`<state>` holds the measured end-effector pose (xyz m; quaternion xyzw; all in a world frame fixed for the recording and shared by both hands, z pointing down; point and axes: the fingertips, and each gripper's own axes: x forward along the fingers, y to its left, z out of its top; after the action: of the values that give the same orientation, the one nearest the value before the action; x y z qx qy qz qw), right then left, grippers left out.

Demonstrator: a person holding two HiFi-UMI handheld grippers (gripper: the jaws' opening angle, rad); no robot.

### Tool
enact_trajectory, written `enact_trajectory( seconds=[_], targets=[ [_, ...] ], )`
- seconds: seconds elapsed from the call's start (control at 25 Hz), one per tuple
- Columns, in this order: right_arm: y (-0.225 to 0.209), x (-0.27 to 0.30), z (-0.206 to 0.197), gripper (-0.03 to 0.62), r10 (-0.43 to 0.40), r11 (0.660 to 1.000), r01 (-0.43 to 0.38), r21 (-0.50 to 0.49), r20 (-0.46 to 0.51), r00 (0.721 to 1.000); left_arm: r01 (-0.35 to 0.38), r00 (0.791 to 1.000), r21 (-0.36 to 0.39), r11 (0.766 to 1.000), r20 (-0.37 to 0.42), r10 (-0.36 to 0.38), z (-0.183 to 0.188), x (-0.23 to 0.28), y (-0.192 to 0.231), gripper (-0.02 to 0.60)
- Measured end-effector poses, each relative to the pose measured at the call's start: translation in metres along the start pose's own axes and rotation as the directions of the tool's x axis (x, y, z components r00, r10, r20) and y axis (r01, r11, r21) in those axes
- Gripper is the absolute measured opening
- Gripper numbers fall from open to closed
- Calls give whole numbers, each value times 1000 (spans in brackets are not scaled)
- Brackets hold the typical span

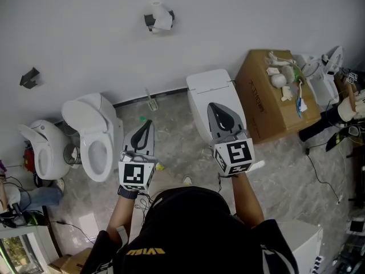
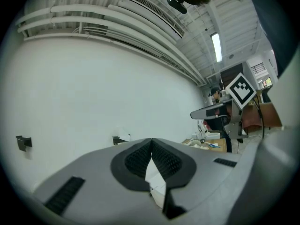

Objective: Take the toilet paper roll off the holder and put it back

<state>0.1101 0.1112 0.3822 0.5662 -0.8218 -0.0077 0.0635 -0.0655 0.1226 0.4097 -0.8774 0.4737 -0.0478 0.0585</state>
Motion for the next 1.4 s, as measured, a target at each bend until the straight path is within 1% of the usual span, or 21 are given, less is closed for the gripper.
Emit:
enact_trajectory(
  seconds=[0.24, 0.44, 1.04, 1.16, 1.28, 1.4],
  targets=[
    [0, 1, 2, -8, 3, 1000, -3, -1, -7, 1000, -3, 1000, -5, 1000, -2, 3, 1, 0, 1, 11],
    [-2, 0, 0, -8, 10, 1000, -10, -3, -6, 1000, -22, 1000, -11, 1000, -12, 22, -6, 1, 3, 11],
    [-7, 7, -4, -8, 18, 1000, -18, 14, -10, 1000, -23, 999, -8, 1000, -26, 23, -9, 6, 4, 11],
    [-7, 13, -6, -8, 41, 999, -41, 2, -20, 999, -13, 999, -9, 1000, -32, 13, -9, 8, 5, 11],
    [-10, 23, -2, -8, 82, 996, -82, -24, -20, 996, -23, 999, -2, 1000, -42, 23, -12, 8, 10, 11],
    [-17, 31, 2, -8, 104, 994, -104, -11, -9, 994, -33, 997, -14, 999, -72, 32, -21, 4, 15, 11]
  ],
)
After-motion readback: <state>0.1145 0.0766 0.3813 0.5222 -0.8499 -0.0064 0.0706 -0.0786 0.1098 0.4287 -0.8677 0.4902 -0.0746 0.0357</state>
